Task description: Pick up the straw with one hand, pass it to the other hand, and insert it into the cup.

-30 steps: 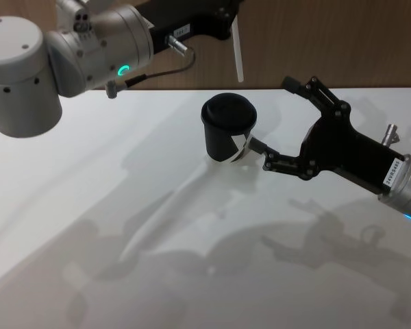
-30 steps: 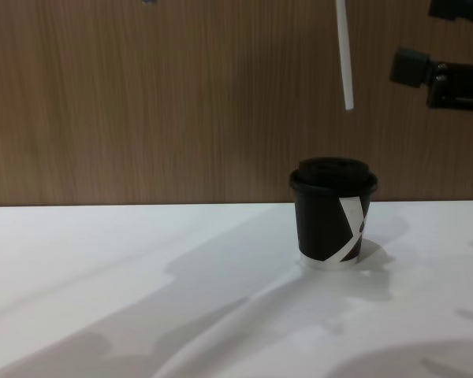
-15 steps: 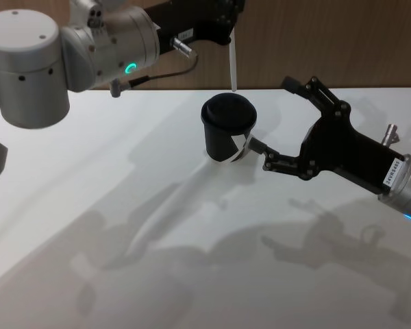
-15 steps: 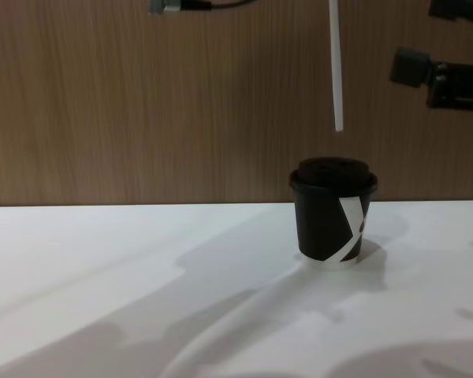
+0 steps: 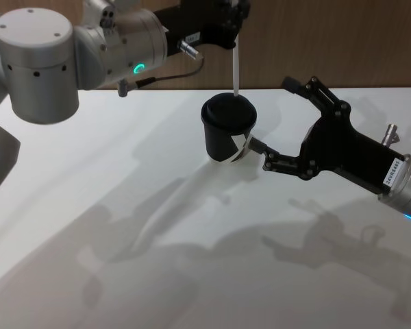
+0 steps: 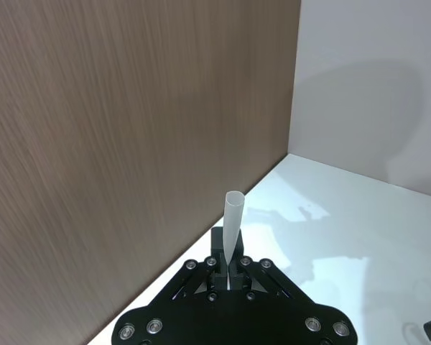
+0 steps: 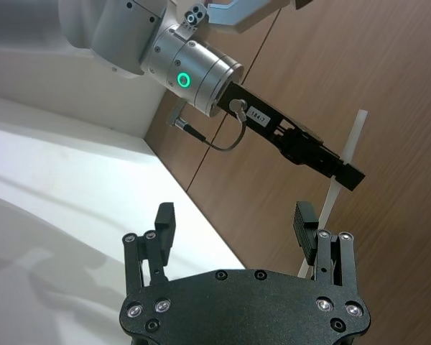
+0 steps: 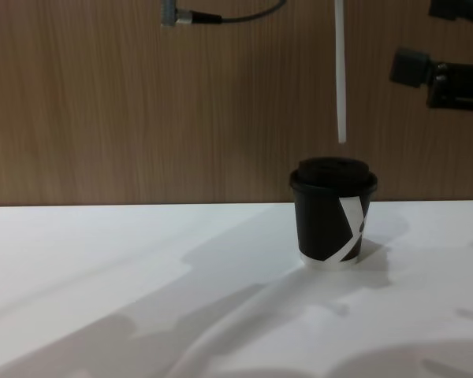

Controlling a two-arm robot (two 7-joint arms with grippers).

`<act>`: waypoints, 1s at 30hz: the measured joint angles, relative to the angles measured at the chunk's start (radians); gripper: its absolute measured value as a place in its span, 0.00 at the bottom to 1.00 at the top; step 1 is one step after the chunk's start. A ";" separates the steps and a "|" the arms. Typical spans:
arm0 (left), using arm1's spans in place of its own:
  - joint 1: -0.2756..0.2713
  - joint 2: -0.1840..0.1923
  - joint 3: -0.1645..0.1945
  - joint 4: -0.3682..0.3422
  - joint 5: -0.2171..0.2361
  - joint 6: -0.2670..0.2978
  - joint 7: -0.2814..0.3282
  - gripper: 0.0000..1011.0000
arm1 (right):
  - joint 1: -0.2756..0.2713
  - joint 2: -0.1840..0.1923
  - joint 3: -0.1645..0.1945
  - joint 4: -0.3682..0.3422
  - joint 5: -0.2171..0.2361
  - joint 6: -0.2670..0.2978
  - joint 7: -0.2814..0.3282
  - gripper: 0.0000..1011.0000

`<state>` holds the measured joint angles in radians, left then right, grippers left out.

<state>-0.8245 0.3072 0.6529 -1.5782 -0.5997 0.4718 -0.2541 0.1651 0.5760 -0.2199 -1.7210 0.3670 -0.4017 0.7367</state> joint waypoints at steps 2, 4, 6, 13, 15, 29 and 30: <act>-0.001 -0.002 0.001 0.004 0.004 0.000 -0.001 0.01 | 0.000 0.000 0.000 0.000 0.000 0.000 0.000 0.99; -0.003 -0.003 0.003 0.010 0.008 0.000 -0.002 0.01 | 0.000 0.000 0.000 0.000 0.000 0.000 0.000 0.99; -0.003 -0.004 0.004 0.013 0.011 0.000 -0.003 0.01 | 0.000 0.000 0.000 0.000 0.000 0.000 0.000 0.99; -0.004 -0.010 0.006 0.028 0.020 -0.006 -0.010 0.01 | 0.000 0.000 0.000 0.000 0.000 0.000 0.000 0.99; -0.004 -0.012 0.006 0.032 0.021 -0.009 -0.012 0.01 | 0.000 0.000 0.000 0.000 0.000 0.000 0.000 0.99; -0.012 -0.034 0.008 0.067 0.038 -0.033 -0.031 0.01 | 0.000 0.000 0.000 0.000 0.000 0.000 0.000 0.99; -0.013 -0.035 0.008 0.068 0.039 -0.034 -0.031 0.01 | 0.000 0.000 0.000 0.000 0.000 0.000 0.000 0.99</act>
<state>-0.8372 0.2725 0.6611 -1.5101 -0.5608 0.4381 -0.2854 0.1652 0.5760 -0.2199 -1.7211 0.3670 -0.4018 0.7367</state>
